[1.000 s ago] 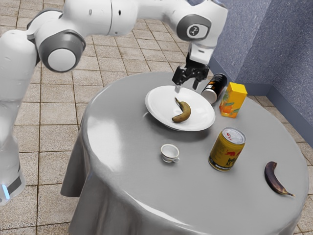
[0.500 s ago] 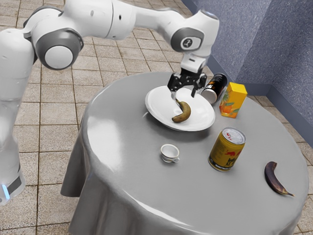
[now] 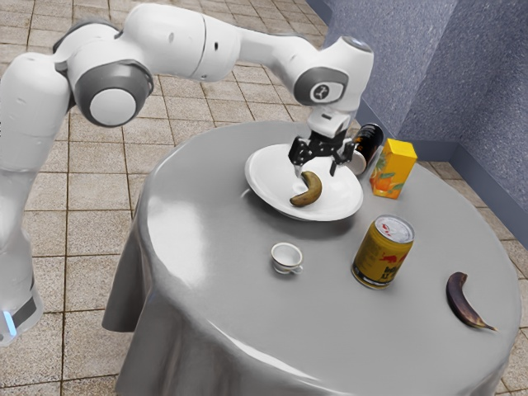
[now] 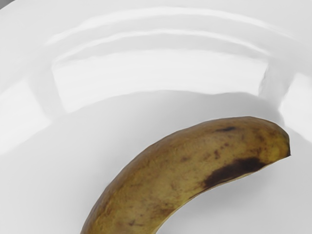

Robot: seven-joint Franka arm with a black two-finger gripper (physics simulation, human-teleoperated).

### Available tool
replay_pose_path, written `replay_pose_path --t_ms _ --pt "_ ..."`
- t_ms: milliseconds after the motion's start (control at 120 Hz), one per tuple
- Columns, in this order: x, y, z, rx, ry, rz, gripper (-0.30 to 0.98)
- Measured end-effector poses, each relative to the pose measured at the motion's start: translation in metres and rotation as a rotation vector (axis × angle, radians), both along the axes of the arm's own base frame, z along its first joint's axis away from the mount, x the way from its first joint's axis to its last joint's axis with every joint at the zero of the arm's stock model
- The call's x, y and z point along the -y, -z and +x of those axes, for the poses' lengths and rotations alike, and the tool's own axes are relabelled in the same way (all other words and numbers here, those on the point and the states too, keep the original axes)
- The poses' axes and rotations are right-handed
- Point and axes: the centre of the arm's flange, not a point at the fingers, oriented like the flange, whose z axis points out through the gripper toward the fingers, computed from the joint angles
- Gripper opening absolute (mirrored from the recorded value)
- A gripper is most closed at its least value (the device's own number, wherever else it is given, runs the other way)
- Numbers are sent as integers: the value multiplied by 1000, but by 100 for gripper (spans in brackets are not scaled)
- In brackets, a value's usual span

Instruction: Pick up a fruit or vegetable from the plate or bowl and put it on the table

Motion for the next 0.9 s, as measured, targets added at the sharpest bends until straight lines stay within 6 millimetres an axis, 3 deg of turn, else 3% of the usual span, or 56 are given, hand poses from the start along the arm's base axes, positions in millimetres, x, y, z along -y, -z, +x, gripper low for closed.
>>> replay_pose_path --t_ms 208,533,900 --pt "-13 9 2 -8 9 12 69" --pt "-19 33 7 -34 27 18 69" --pt "-18 42 10 -38 43 19 69"
